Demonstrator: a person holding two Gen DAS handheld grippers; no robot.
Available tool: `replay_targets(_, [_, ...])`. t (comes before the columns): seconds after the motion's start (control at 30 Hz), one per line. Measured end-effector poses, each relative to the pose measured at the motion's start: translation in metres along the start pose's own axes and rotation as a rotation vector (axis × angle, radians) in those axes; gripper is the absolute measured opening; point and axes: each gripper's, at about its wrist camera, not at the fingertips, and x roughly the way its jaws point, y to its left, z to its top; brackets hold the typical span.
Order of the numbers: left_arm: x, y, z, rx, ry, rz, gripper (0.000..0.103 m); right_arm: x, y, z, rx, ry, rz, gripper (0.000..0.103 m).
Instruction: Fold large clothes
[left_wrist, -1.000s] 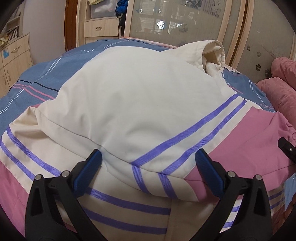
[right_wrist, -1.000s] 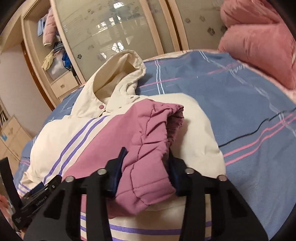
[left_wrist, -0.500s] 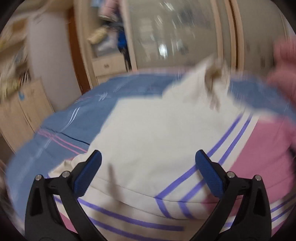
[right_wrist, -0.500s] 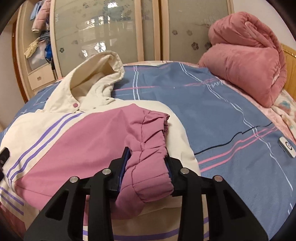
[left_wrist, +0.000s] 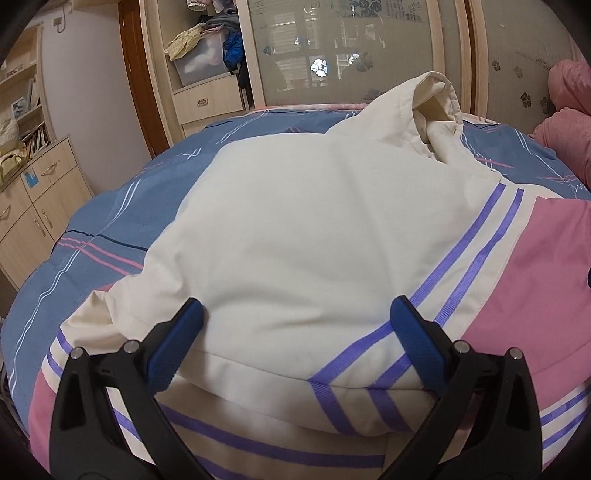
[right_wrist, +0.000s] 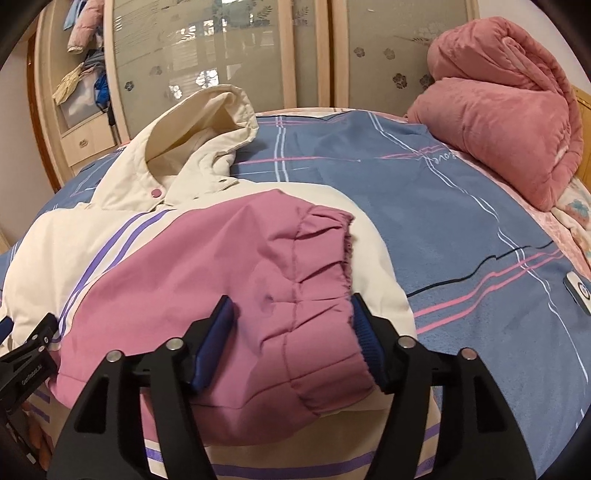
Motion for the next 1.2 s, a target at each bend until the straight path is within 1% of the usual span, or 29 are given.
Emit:
replay_targets(0.1, [0.0,0.0,-0.001,0.0,0.0,0.001,0.101,-0.005,-0.007,0.001,0.041,-0.026,-0.047,0.072])
replay_targets(0.13, [0.0,0.0,0.0,0.0,-0.001,0.001,0.101,-0.007,-0.011,0.002,0.059,-0.042,-0.068,0.077])
replay_targets(0.17, [0.0,0.0,0.0,0.0,-0.001,0.0,0.101,-0.008,-0.015,0.003,0.073,-0.051,-0.074,0.078])
replay_targets(0.27, [0.0,0.0,0.0,0.0,-0.001,0.0,0.101,-0.01,-0.023,0.004,0.108,-0.059,-0.069,0.078])
replay_targets(0.43, [0.0,0.0,-0.001,0.0,-0.001,0.0,0.101,-0.016,-0.021,0.004,0.096,-0.098,-0.106,0.078])
replay_targets(0.6, [0.0,0.0,-0.001,0.0,-0.001,0.0,0.101,-0.008,-0.029,0.004,0.129,-0.056,-0.088,0.08])
replay_targets(0.77, [0.0,0.001,-0.001,-0.001,-0.002,0.0,0.101,-0.006,-0.033,0.004,0.144,-0.04,-0.086,0.086])
replay_targets(0.93, [0.0,0.0,-0.001,-0.002,-0.002,-0.002,0.101,-0.001,-0.044,0.006,0.188,-0.011,-0.059,0.092])
replay_targets(1.07, [0.0,-0.001,0.0,-0.002,-0.003,-0.003,0.101,-0.003,-0.044,0.006,0.196,-0.012,-0.055,0.093])
replay_targets(1.13, [0.0,0.0,-0.001,-0.003,-0.002,-0.002,0.101,-0.01,-0.046,0.006,0.217,-0.04,-0.039,0.093])
replay_targets(1.17, [-0.001,-0.001,0.0,-0.003,-0.003,-0.003,0.101,-0.018,-0.05,0.006,0.244,-0.076,-0.019,0.093])
replay_targets(1.2, [-0.001,-0.001,0.0,-0.004,-0.002,-0.002,0.101,-0.03,-0.055,0.006,0.282,-0.135,-0.013,0.093])
